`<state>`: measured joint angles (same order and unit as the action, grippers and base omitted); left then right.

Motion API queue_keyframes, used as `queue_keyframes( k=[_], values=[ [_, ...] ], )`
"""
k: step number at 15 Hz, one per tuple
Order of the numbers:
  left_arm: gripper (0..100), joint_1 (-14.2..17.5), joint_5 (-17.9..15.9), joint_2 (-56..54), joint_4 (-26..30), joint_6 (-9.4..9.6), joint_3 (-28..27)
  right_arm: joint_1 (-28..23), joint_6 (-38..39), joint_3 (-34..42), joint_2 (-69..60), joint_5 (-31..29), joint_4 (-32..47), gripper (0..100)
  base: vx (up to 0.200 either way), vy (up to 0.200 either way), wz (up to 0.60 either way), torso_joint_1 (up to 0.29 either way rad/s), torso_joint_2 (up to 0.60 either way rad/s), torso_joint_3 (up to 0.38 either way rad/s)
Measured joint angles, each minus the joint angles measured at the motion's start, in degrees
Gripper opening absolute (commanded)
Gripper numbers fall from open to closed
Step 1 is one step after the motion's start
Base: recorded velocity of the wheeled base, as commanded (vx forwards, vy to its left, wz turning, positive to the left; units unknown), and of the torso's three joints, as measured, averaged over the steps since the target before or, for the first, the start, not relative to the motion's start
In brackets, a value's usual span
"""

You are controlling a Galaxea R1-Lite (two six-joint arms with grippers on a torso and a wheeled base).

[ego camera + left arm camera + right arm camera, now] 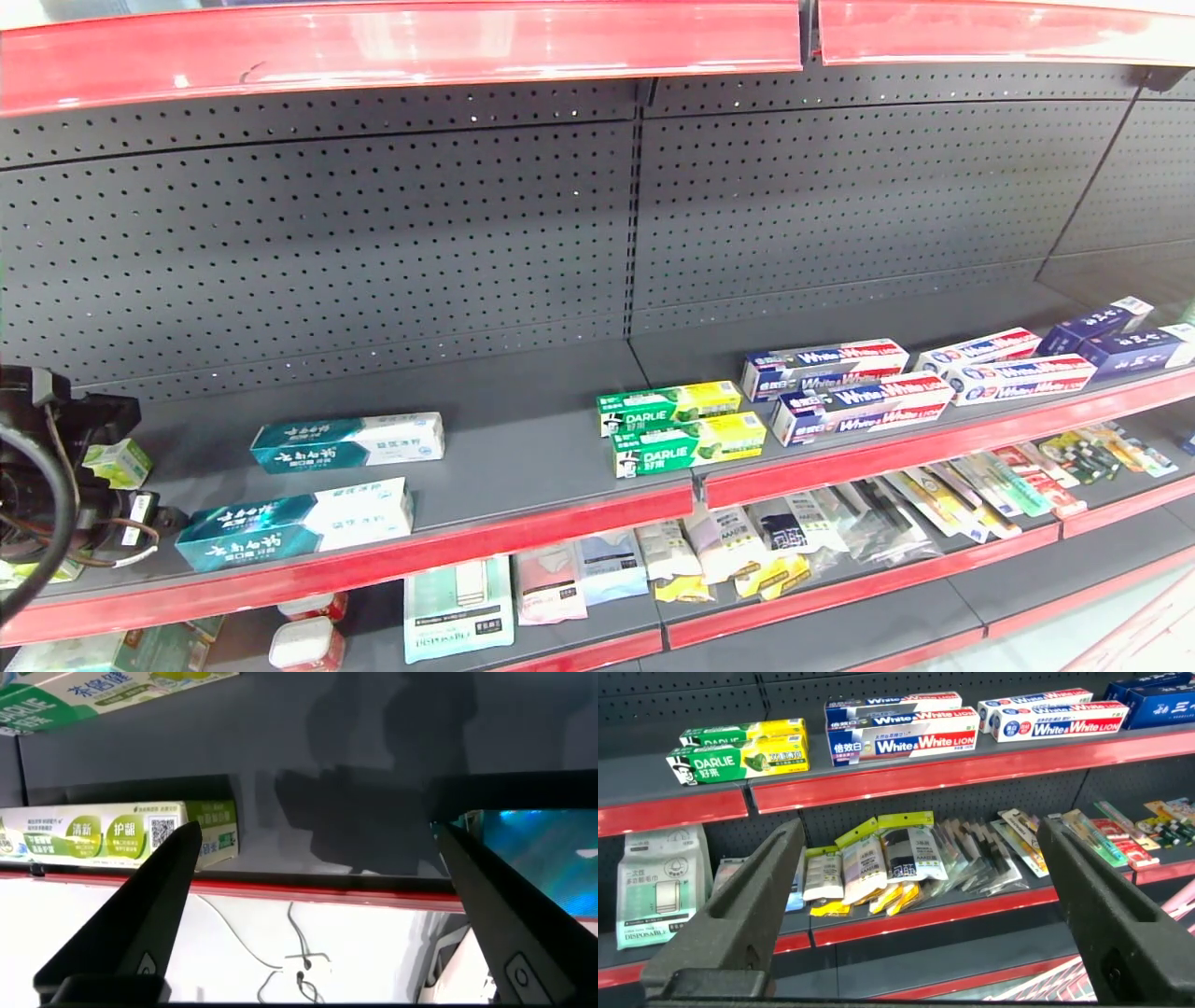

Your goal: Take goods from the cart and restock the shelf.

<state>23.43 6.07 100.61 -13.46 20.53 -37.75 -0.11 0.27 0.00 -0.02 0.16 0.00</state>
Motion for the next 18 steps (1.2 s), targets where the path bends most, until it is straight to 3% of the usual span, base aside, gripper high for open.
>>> queue_keyframes(
  k=[18],
  values=[
    [100,-2.0,0.0,0.2,-0.2,-1.05,-0.4,0.0,0.0,0.0,0.0,0.0,0.0,100,0.0,0.0,0.0,0.0,0.0,0.0]
  ],
)
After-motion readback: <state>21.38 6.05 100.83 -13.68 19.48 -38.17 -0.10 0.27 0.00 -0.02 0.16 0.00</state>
